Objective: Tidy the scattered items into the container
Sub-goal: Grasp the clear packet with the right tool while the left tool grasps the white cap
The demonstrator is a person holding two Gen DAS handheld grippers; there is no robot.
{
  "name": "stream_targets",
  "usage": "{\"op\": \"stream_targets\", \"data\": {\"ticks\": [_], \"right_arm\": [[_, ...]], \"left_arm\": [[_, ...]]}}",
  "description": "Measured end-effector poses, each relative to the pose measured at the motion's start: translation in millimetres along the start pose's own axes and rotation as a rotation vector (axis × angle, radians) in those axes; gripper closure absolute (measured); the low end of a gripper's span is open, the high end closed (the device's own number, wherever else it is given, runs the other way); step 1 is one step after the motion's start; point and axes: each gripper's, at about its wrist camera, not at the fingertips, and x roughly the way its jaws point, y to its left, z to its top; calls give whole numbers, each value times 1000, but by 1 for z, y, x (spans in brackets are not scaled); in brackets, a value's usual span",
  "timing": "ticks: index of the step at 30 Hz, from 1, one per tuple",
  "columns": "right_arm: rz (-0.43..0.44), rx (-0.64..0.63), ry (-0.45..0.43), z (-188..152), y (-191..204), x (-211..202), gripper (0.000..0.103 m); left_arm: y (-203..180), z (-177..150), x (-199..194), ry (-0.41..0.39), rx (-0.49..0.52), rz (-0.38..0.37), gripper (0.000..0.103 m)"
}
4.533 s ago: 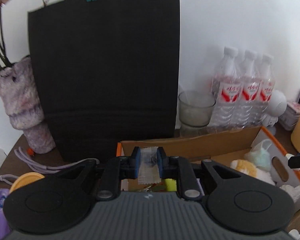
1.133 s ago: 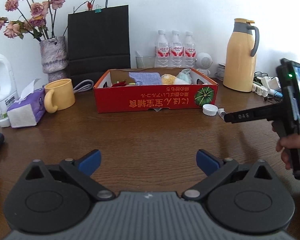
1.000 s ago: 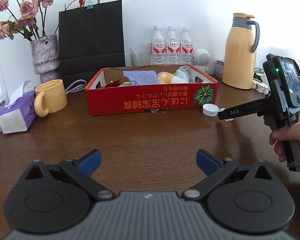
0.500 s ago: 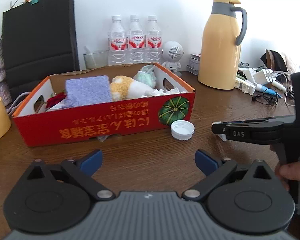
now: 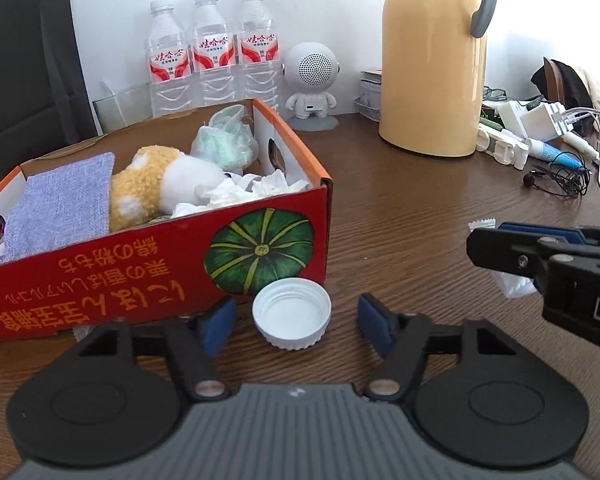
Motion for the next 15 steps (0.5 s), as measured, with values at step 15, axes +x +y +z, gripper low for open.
{"op": "stream_targets", "data": {"ticks": [15], "right_arm": [[111,-101,-4,-19,57,-14,85]], "left_arm": [[84,-70,-172,-136,-92,206,62]]}}
